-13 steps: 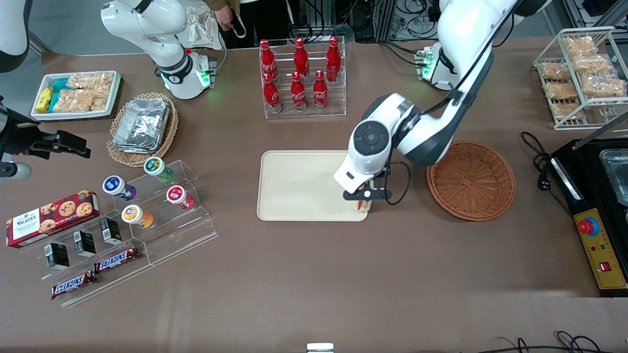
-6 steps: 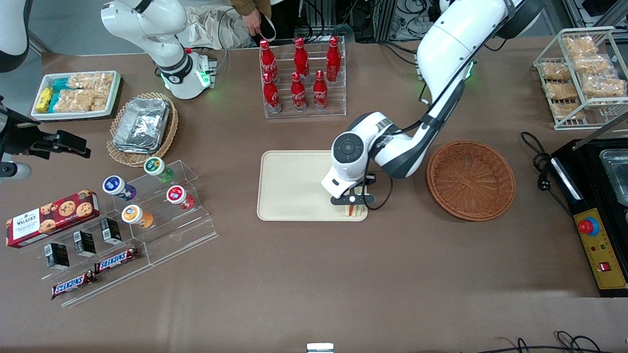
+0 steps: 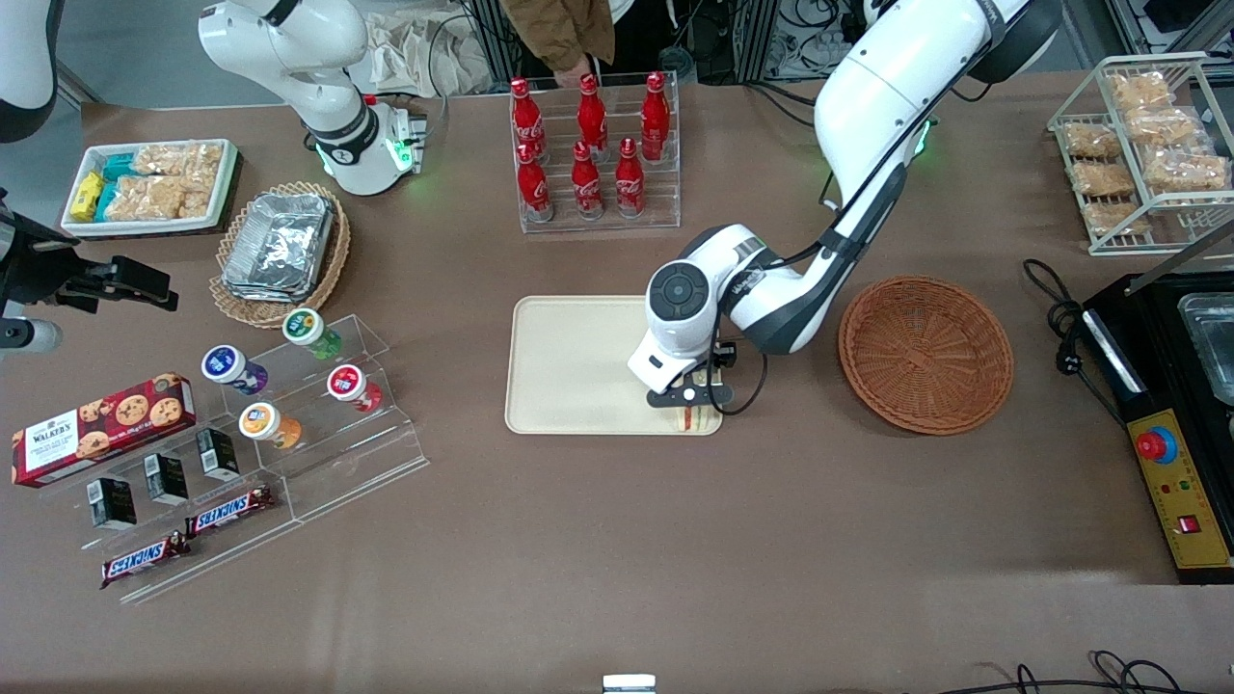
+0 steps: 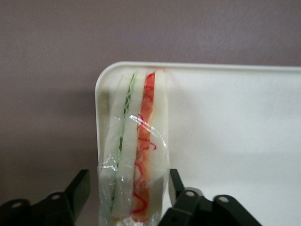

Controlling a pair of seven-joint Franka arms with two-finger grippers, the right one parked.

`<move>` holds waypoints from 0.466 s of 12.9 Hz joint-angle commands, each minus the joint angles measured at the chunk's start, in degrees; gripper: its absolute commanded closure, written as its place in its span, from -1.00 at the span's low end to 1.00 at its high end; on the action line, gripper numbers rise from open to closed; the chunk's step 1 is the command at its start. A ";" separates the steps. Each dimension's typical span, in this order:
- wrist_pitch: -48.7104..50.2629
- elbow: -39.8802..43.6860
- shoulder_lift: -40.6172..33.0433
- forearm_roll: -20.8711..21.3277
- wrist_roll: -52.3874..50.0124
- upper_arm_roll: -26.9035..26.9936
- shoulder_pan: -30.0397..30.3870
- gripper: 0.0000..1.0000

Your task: Place sandwich from basket to tray

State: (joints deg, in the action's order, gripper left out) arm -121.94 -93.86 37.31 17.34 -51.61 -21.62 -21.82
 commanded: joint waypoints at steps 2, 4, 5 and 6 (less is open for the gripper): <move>2.48 1.92 -5.74 0.50 -5.42 0.26 0.11 -1.00; 11.15 4.80 -9.00 0.42 -5.52 0.79 0.72 -1.00; 15.81 7.17 -10.05 0.33 -4.91 0.62 2.81 -1.00; 18.73 9.02 -11.28 -0.63 -4.64 0.53 3.96 -1.00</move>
State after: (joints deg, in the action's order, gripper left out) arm -108.51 -87.52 28.51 17.31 -56.07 -20.85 -20.43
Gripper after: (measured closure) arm 0.000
